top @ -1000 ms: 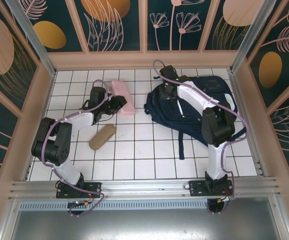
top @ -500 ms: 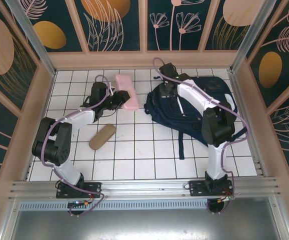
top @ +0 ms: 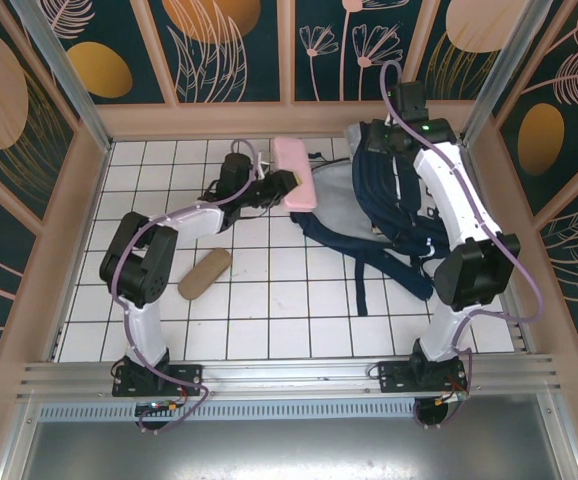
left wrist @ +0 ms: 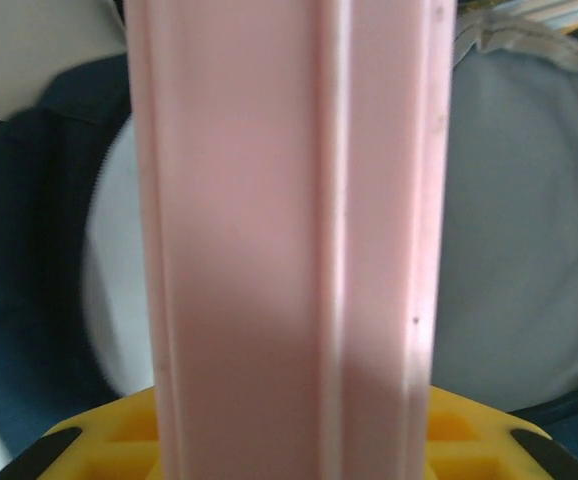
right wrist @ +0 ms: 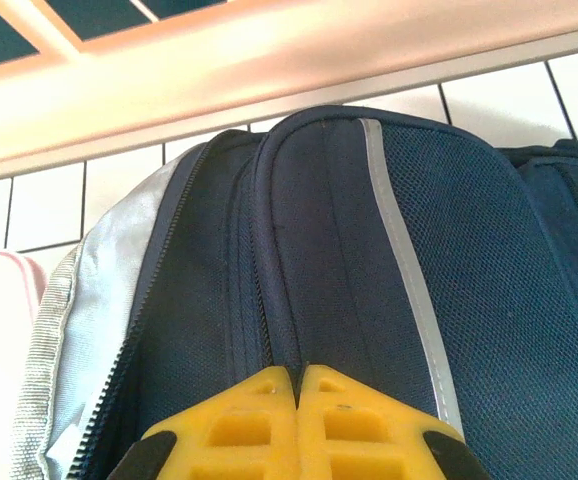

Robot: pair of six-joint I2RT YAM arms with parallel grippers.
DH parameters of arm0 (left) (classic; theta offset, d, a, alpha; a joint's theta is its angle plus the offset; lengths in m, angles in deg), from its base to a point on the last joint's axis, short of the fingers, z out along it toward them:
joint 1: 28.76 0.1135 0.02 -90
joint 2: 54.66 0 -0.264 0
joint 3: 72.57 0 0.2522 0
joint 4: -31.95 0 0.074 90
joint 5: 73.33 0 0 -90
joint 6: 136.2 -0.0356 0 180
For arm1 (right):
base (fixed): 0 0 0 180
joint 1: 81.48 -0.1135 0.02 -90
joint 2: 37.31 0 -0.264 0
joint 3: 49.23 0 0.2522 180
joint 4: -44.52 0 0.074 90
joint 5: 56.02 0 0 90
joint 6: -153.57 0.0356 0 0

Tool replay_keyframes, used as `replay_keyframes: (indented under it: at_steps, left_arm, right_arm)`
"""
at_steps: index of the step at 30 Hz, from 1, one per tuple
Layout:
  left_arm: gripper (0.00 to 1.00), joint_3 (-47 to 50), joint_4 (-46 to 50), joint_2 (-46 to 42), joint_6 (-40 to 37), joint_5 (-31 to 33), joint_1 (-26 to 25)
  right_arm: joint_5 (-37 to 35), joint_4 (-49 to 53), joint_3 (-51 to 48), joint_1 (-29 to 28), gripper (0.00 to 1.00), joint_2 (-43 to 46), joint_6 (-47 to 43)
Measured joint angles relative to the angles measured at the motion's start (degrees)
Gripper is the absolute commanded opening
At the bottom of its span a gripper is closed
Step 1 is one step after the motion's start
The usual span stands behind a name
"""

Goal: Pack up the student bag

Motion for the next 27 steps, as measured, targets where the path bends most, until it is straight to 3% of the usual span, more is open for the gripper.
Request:
replay_keyframes:
  at_steps: [12,20,23,25,27]
  left_arm:
    - [0.37,-19.5,-0.2,18.9,4.3,0.8,-9.9]
    - [0.38,-29.2,7.4,28.3,4.4,2.8,-12.6]
    - [0.48,-30.1,9.4,28.4,4.0,3.7,-12.8]
    - [0.62,-30.8,10.4,28.4,3.4,4.1,-12.9]
    - [0.70,-31.3,10.8,28.3,3.1,4.2,-13.1]
  right_arm:
    - [6.2,-0.6,-2.2,0.9,0.00,0.6,1.7]
    - [6.8,-1.8,-4.7,1.0,0.00,3.0,2.1]
    - [6.8,-2.1,-5.6,1.0,0.00,3.7,2.2]
    - [7.0,-2.7,-6.4,1.1,0.00,4.1,2.3]
    - [7.2,-3.0,-6.8,1.2,0.00,4.2,2.6]
